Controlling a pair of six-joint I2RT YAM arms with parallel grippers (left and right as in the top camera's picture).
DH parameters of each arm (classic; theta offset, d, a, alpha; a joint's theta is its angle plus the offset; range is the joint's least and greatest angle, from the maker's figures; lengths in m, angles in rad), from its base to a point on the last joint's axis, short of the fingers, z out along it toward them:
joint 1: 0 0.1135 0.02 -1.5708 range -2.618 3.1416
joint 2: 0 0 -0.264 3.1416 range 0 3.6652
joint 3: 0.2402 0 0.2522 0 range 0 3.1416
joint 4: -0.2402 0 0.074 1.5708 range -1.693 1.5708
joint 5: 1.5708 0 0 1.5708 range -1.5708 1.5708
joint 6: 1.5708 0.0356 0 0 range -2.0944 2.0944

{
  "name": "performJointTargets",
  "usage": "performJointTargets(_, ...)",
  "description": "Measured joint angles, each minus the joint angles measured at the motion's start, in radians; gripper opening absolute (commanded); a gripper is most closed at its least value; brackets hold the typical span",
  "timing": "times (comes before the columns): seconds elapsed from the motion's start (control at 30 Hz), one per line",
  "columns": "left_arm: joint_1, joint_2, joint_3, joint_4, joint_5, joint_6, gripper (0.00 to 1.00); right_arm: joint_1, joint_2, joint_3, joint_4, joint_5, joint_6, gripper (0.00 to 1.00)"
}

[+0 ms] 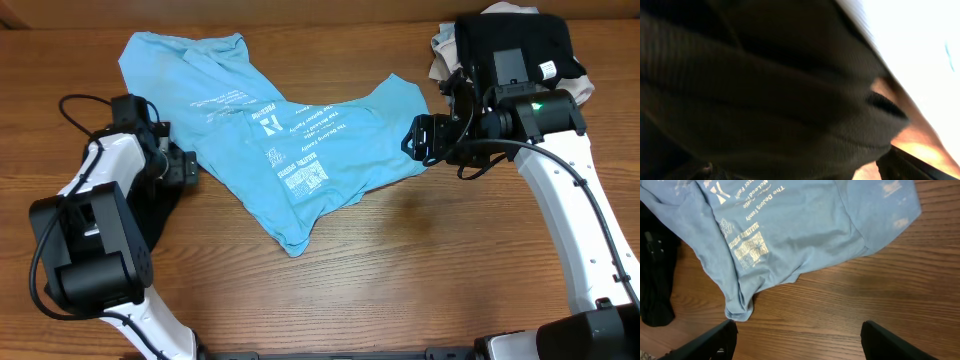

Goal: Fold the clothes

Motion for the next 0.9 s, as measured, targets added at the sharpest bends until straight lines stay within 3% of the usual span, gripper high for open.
performJointTargets(0.33,0.221,0.036,0.043,0.081,0.002,-0.017,1.0,0.0,0.0,0.0,0.016,0.011,0.0,0.84)
performJointTargets(0.53,0.364,0.067,0.114,-0.022,0.002,-0.018,1.0,0.0,0.0,0.0,0.047,0.012,0.0,0.84)
performJointTargets(0.9,0.253,0.083,0.42,-0.346,0.056,-0.117,1.0,0.0,0.017,0.0,0.059,0.011,0.003,0.85)
